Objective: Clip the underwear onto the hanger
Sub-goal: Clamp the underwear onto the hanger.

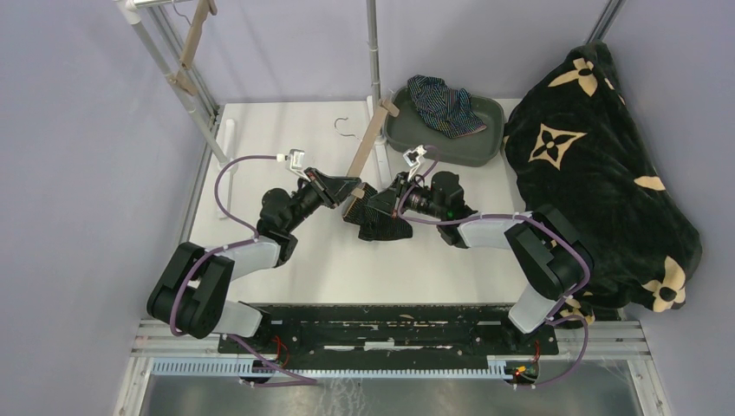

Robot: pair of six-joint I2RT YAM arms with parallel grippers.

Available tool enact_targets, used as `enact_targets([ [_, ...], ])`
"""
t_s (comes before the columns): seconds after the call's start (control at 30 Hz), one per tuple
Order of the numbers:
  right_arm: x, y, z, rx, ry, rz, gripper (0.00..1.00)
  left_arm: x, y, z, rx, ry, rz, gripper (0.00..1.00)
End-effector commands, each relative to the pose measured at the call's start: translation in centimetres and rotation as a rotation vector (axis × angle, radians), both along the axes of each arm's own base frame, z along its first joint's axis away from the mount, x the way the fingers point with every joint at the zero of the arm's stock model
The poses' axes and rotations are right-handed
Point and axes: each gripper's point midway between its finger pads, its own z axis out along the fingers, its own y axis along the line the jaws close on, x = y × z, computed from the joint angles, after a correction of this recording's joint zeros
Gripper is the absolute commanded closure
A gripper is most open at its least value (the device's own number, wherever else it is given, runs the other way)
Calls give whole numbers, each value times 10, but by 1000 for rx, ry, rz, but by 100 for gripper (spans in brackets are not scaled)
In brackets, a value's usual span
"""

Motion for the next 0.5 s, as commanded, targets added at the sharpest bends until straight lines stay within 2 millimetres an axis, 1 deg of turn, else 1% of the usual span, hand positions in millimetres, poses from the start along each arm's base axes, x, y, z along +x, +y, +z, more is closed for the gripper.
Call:
enact_targets([
  [0.0, 5, 3, 47, 77, -118, 15, 99, 2, 0, 29, -3, -103, 0, 97],
  [0.47, 7, 6, 55, 91, -123, 27, 99, 3, -1, 29, 17, -107, -1, 97],
])
